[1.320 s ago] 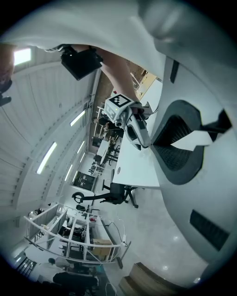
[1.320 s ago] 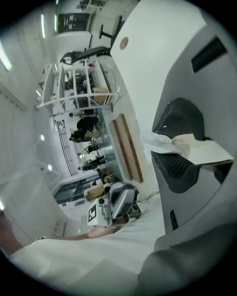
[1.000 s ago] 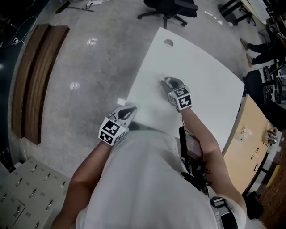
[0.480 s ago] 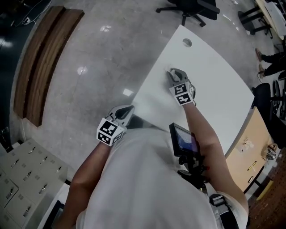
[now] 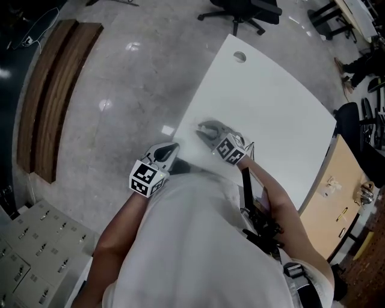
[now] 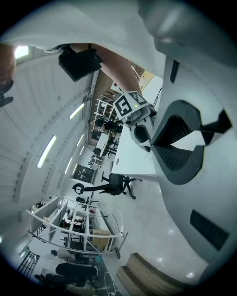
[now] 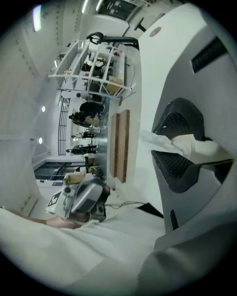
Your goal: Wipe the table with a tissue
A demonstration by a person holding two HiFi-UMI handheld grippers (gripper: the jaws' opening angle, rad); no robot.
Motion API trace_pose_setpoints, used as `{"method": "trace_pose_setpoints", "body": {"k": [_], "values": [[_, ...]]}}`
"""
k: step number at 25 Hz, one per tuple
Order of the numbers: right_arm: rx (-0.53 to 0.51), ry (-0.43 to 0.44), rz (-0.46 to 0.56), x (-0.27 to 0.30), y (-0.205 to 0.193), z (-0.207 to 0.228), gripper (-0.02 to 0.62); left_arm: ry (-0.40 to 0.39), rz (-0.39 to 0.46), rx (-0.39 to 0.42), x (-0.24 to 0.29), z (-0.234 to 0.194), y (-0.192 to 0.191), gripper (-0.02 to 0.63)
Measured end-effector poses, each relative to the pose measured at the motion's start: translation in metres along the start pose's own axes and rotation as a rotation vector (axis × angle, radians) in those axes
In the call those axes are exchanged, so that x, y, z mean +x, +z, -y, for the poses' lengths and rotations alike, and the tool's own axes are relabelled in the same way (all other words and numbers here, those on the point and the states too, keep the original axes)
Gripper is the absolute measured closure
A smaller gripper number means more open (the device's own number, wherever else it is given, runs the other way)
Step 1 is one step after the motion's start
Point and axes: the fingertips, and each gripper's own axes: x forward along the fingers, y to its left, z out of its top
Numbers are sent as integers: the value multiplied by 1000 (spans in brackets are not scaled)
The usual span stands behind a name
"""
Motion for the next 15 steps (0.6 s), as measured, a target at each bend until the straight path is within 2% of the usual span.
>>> {"method": "trace_pose_setpoints", "body": {"k": [2, 4, 7, 12, 15], "values": [[27, 103, 12, 1, 2, -27, 520, -16, -2, 9, 0, 1, 1, 603], [97, 144, 43, -3, 8, -40, 518, -35, -4, 22, 3, 4, 2, 603], [182, 40, 81, -17, 15, -23, 518, -66, -7, 49, 10, 9, 8, 603], [98, -113, -51, -26, -11, 15, 518, -104, -18, 85, 22, 25, 16, 603], [106, -140, -50, -17, -13, 33, 518, -91, -19, 92, 20, 26, 19, 603]]}}
